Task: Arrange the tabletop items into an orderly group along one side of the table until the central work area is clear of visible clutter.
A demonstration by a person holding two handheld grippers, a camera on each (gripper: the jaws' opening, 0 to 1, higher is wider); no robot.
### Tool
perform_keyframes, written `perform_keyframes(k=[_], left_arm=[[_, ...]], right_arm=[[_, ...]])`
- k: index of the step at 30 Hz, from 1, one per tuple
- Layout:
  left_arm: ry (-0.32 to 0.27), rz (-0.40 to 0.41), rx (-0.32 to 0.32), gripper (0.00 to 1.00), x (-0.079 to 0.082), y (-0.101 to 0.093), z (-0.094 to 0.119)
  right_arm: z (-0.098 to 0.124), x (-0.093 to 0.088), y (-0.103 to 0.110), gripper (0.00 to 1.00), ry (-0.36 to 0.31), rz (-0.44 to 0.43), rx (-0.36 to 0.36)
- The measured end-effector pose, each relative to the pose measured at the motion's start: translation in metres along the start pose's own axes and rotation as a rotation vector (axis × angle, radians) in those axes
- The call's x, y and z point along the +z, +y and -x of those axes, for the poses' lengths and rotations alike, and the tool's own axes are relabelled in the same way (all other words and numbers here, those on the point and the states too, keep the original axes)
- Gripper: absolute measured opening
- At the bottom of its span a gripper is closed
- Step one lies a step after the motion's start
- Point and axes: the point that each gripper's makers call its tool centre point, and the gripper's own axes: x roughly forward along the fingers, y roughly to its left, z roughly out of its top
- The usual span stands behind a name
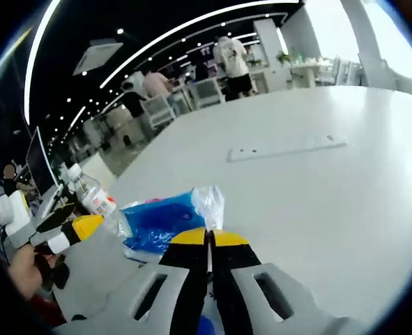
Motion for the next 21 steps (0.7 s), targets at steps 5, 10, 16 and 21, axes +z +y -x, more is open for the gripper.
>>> perform_keyframes(k=[5,10,16,21], left_arm=[[0.013,-0.008,-0.005,0.99,-0.004,-0.001,0.007],[0.032,-0.011,-0.016,0.99,-0.009,-0.004,0.014],[0.061,-0.023,-0.046,0.99,-0.017,-0.010,0.021],[0.080,-0.006,-0.047,0.99,-0.019,-0.012,0.027]], right_arm=[[0.009,0.009,-0.008,0.01,-0.010,-0.016,0.004],[0.020,0.017,-0.021,0.01,-0.022,-0.021,-0.010],[0.035,0.023,-0.039,0.01,-0.028,-0.015,-0.035],[0.045,0.021,-0.048,0.01,-0.033,-0.034,-0.054]])
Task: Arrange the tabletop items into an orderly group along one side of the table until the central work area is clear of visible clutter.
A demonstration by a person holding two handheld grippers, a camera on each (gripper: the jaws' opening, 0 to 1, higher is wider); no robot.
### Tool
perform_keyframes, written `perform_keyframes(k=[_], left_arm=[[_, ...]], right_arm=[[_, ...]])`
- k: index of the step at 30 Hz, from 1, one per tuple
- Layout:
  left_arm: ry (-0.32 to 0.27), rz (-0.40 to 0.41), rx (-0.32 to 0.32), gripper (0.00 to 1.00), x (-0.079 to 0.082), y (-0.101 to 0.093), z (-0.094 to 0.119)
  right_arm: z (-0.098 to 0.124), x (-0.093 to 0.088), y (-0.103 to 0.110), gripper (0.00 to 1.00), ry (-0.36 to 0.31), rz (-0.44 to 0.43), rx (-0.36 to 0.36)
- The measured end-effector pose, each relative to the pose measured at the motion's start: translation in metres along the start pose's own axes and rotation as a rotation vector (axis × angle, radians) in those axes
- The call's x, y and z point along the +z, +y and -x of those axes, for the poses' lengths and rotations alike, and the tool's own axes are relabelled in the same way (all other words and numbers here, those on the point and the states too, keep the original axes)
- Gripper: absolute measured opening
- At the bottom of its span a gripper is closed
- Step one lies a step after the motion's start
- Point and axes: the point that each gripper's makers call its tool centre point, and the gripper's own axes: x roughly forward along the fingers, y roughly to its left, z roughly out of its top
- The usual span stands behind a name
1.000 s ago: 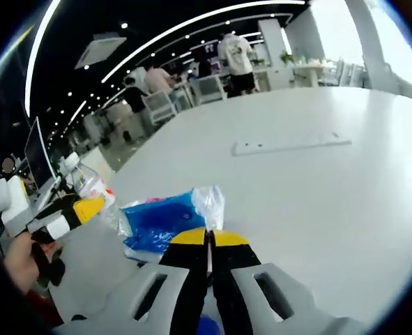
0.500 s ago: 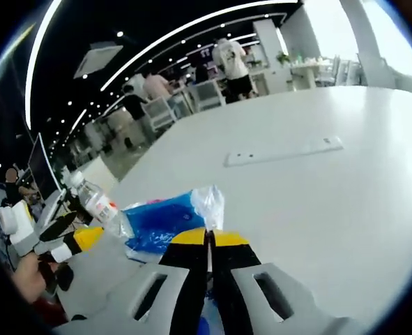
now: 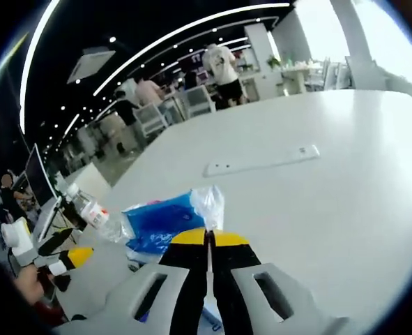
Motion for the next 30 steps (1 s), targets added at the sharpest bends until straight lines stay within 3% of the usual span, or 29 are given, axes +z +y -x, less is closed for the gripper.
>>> perform_keyframes(k=[14,30], left_arm=[[0.031,-0.036,-0.087,0.99,-0.014,-0.023,0.025],[0.054,-0.079,-0.241,0.99,-0.018,-0.070,0.066]], right_arm=[[0.024,-0.006,-0.039,0.01,0.002,-0.024,-0.029],[0.045,-0.010,-0.078,0.01,0.013,-0.013,-0.084]])
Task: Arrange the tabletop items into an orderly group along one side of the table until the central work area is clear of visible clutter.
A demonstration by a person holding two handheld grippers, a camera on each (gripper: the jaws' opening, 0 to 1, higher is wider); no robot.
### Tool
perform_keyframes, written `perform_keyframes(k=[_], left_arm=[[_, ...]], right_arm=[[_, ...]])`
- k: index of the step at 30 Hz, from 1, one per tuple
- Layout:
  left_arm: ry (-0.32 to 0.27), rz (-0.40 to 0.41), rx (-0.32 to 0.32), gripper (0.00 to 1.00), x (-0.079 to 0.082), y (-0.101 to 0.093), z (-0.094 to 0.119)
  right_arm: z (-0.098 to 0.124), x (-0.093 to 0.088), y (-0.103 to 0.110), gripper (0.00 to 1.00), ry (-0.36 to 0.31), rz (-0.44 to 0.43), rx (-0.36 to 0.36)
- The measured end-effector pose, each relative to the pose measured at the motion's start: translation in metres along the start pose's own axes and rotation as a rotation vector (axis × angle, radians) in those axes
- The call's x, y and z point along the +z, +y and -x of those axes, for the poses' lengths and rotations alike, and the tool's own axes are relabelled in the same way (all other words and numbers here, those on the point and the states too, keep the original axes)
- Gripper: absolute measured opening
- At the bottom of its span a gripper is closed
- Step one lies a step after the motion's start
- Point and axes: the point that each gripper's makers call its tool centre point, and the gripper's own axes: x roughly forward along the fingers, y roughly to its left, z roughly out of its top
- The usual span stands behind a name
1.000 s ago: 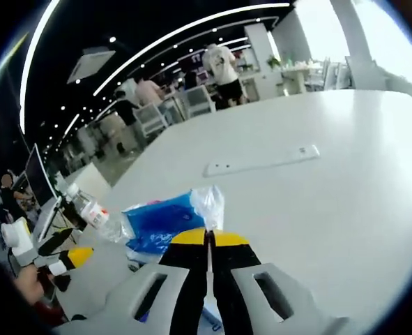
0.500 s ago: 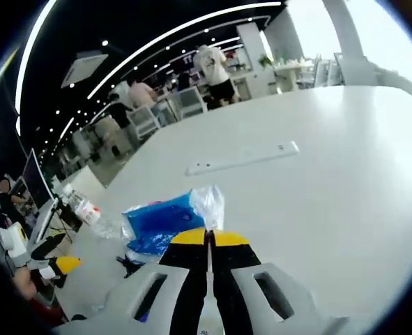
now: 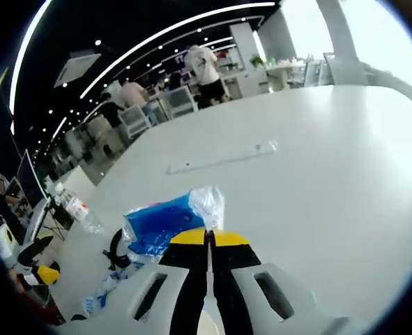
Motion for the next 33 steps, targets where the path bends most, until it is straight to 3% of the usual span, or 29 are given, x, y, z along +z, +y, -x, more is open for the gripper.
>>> perform_keyframes(k=[8,9,19,25,33], left_arm=[[-0.006,-0.082,-0.034,0.99,-0.003,-0.018,0.011],[-0.005,-0.097,-0.041,0.99,-0.002,-0.020,0.012],[-0.030,-0.121,-0.148,0.99,0.004,-0.049,0.029],[-0.027,-0.131,-0.183,0.99,-0.002,-0.056,0.036],[0.007,-0.110,-0.182,0.99,-0.013,-0.055,0.038]], right_arm=[[0.006,0.000,-0.029,0.01,-0.001,-0.013,-0.032],[0.007,-0.001,-0.033,0.01,-0.003,-0.051,-0.027],[0.010,-0.003,-0.063,0.01,-0.004,-0.075,-0.046],[0.008,-0.003,-0.072,0.02,-0.010,-0.070,-0.015],[0.007,-0.001,-0.081,0.02,-0.019,-0.098,0.028]])
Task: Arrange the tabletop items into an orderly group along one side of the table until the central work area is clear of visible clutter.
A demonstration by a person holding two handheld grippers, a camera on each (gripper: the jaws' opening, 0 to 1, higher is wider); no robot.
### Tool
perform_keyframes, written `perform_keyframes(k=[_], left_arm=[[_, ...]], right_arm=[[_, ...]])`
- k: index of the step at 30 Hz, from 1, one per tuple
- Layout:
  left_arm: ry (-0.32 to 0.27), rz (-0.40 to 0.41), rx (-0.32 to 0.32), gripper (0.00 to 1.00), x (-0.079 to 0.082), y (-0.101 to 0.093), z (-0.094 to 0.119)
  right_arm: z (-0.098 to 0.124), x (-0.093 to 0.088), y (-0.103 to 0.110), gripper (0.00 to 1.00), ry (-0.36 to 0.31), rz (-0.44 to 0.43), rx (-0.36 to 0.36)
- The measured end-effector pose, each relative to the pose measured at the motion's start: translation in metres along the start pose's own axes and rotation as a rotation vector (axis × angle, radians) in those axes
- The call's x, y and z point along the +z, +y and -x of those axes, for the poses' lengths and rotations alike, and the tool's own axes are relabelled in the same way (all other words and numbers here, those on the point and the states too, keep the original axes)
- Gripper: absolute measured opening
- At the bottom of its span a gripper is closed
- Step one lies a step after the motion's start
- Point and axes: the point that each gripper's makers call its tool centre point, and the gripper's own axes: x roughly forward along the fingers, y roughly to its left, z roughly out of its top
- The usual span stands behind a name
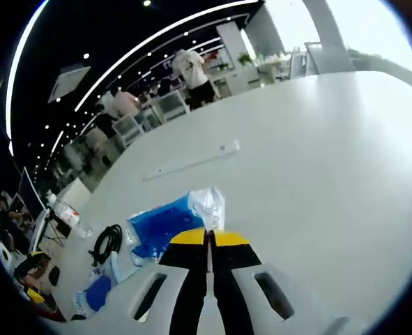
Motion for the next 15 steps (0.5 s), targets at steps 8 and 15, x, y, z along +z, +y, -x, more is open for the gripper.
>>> perform_keyframes(k=[8,15], left_arm=[[0.005,0.019,0.025,0.99,-0.004,0.006,0.003],[0.014,0.025,0.037,0.99,-0.007,0.010,0.006]], right_arm=[[0.000,-0.006,-0.017,0.02,-0.009,-0.064,-0.009],[-0.002,-0.009,-0.032,0.02,-0.020,-0.061,-0.024]])
